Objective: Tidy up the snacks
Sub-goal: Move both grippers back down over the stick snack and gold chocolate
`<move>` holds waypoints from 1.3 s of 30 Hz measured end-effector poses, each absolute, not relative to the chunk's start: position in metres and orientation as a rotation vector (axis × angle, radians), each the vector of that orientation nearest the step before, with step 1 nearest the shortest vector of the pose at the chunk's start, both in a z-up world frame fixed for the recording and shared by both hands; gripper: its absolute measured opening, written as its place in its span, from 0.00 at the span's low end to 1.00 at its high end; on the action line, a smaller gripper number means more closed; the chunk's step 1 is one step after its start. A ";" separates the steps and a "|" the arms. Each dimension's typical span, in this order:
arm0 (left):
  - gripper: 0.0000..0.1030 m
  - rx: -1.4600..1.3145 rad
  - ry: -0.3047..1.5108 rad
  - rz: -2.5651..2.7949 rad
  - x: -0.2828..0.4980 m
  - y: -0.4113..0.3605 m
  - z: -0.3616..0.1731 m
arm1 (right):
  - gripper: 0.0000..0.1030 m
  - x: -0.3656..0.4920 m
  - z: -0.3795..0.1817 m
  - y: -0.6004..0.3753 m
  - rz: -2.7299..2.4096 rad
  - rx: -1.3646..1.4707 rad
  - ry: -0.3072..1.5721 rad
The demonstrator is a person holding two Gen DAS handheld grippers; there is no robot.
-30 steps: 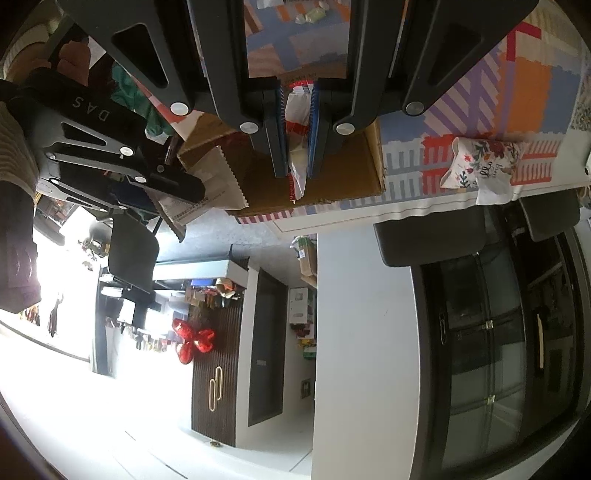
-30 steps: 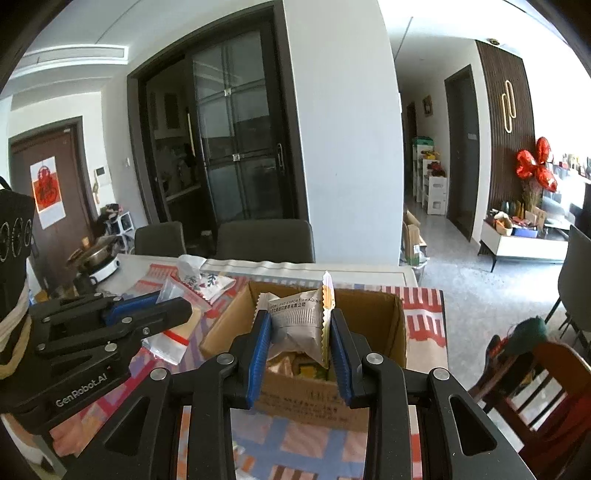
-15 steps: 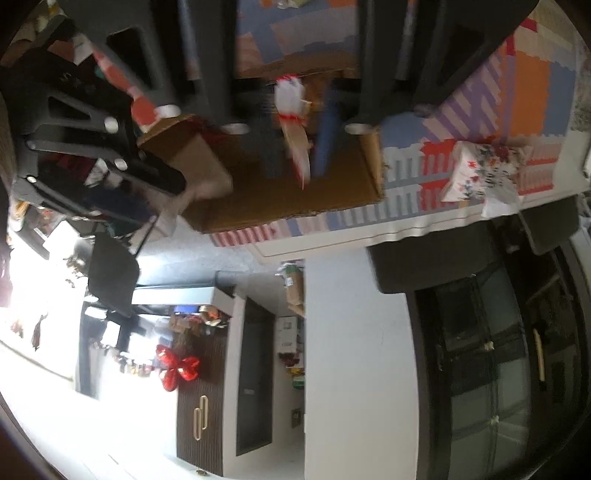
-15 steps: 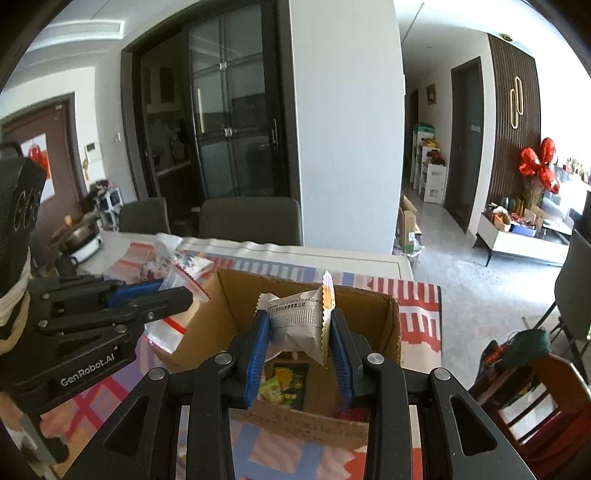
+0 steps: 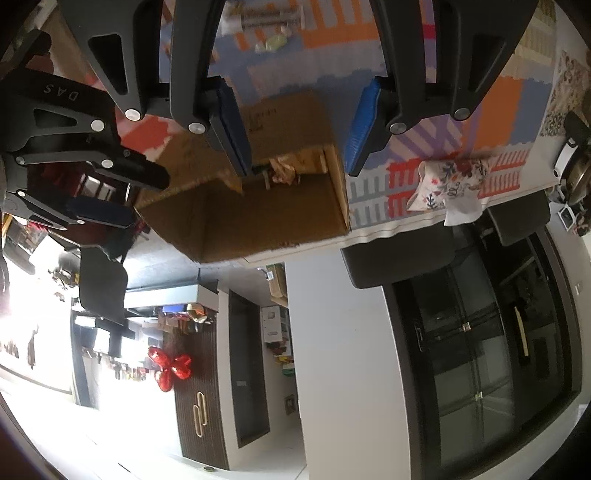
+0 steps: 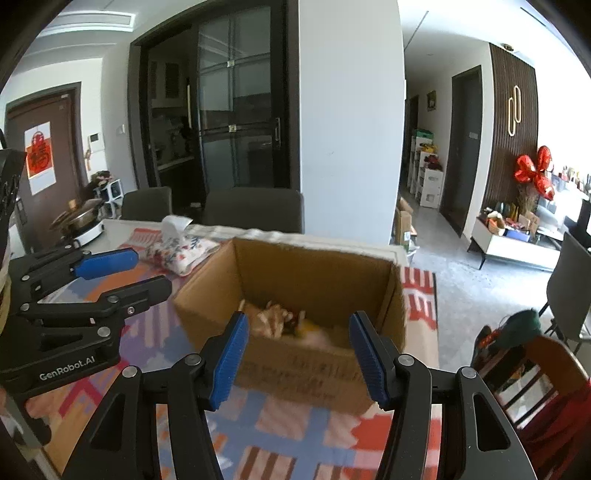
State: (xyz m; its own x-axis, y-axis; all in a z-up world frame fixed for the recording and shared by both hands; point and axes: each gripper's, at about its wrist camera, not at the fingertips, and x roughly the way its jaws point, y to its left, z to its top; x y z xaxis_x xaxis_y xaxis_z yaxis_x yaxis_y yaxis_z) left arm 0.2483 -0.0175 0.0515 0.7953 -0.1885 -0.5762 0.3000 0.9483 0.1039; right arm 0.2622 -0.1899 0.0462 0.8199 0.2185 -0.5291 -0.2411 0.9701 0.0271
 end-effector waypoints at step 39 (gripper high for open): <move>0.52 0.382 0.904 -0.565 0.213 0.012 -0.094 | 0.55 0.202 -0.106 -0.116 0.328 -0.017 1.003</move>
State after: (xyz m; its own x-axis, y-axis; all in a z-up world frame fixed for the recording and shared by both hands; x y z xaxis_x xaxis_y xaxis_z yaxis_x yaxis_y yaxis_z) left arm 0.2128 0.0116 -0.0936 0.4901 -0.2966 -0.8197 0.6069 0.7911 0.0766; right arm 0.2023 -0.1159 -0.1056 0.4933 0.2624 -0.8293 -0.2778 0.9510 0.1357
